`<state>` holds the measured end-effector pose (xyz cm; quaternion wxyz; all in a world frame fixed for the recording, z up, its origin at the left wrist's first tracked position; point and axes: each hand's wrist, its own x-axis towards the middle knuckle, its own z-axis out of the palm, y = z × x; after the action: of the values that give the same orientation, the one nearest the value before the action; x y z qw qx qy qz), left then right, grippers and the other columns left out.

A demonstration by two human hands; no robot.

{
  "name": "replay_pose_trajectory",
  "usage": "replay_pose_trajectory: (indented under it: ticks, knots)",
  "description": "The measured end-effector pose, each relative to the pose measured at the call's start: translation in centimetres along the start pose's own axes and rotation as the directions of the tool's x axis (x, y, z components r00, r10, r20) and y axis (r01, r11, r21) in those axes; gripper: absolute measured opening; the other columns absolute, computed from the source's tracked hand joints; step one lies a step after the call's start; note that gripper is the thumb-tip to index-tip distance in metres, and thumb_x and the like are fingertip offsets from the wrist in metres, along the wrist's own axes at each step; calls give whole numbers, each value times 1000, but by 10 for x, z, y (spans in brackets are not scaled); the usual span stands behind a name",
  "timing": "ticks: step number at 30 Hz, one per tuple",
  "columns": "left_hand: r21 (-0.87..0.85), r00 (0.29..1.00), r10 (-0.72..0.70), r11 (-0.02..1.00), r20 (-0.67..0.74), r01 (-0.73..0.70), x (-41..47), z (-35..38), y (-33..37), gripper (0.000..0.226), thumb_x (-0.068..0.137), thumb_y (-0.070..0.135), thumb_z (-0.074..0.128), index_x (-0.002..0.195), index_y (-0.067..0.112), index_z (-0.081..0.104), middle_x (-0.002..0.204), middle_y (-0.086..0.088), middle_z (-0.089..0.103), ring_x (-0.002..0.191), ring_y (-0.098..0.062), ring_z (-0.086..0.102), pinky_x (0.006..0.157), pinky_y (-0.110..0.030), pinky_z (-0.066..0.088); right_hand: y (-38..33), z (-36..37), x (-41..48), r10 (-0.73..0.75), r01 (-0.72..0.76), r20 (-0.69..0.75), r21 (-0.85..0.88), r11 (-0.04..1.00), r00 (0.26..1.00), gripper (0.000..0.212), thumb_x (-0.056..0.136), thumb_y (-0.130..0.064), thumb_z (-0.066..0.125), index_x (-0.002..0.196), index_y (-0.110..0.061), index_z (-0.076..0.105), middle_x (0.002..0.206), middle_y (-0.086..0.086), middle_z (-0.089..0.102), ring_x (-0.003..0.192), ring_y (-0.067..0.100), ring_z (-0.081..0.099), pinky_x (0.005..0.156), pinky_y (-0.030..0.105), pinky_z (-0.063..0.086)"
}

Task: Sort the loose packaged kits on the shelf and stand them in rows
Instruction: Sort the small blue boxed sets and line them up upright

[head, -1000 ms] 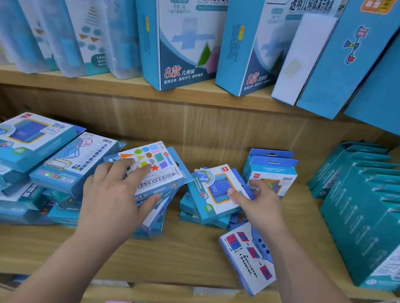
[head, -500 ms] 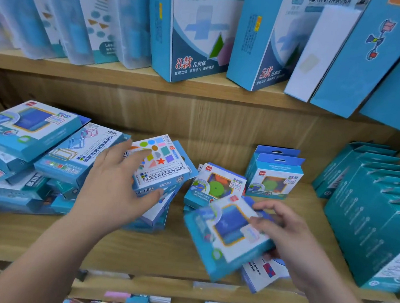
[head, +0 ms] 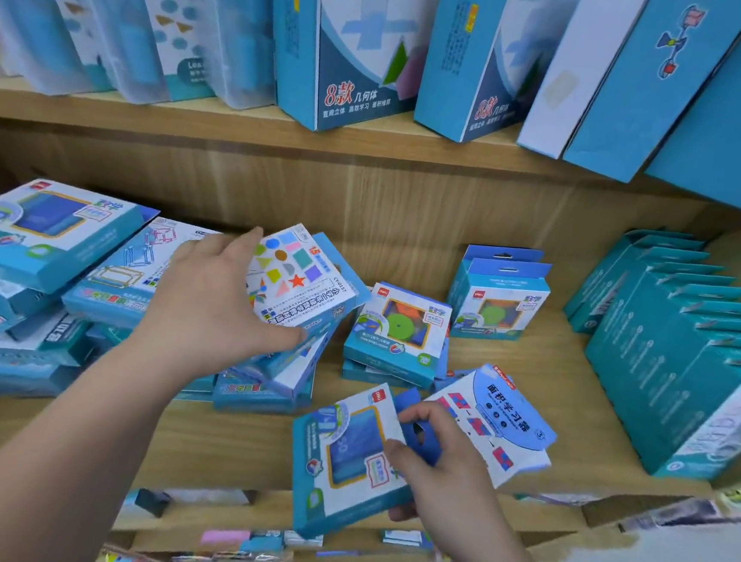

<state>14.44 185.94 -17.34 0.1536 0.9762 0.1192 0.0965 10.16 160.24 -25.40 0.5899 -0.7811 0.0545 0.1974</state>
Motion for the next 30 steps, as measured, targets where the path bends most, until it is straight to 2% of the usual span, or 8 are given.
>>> replay_pose_trajectory:
  ticks: [5,9,13,17,20,23,25,30]
  knots:
    - [-27,996,75,997,-57,-77,-22,5,-5,122,45,71,76,150,21,38,137,-7,50,127,-30,38,109,-41,31,31,26,-2,-6,29,-198,116,993,980,22,89,-13,72,84,-23,53,108,3,64,77,21,74,49,35,58]
    - [-19,994,107,994,-11,-108,-27,11,-9,122,44,77,60,150,20,39,137,-5,51,127,-31,40,107,-41,32,47,43,1,72,-16,-248,220,975,966,25,88,-15,74,79,-18,51,101,6,67,77,21,75,50,34,56]
    - [-7,995,95,995,24,-95,-24,11,-11,120,46,77,64,149,21,39,138,-3,51,128,-30,41,107,-42,34,48,50,9,133,-39,-318,284,958,939,18,87,-18,76,87,-11,60,95,12,68,75,23,73,52,33,58]
    - [-22,991,118,993,64,-117,-27,6,-12,119,47,77,64,150,25,37,147,0,45,134,-26,36,111,-39,30,51,49,12,105,9,-386,281,960,917,23,81,-20,82,97,-24,67,109,11,67,87,22,71,61,29,59]
    - [-24,982,144,990,120,-142,-28,1,-16,124,44,80,59,154,29,29,157,-2,35,143,-24,28,116,-38,25,50,53,2,36,44,-368,208,977,929,38,73,-32,85,104,-41,67,123,5,62,106,17,64,90,41,57]
    - [-35,980,147,989,136,-143,-28,-1,-18,119,48,71,65,154,30,31,157,0,35,143,-23,28,115,-35,25,39,56,-7,22,64,-316,257,964,949,49,61,-48,77,107,-57,62,134,-3,58,126,13,55,105,45,48]
    - [-50,985,150,988,86,-146,-28,0,-18,114,48,69,68,150,27,39,148,3,45,134,-24,37,109,-34,29,34,54,-8,39,53,-277,316,947,960,43,64,-47,77,105,-52,66,133,-6,61,123,10,57,107,43,47]
    - [-74,991,132,988,-31,-134,-30,6,-17,111,44,76,62,142,25,50,138,4,53,123,-26,46,106,-39,36,26,46,-6,99,-1,-197,446,895,975,28,86,-23,74,112,-34,71,123,-9,66,112,11,64,104,39,48]
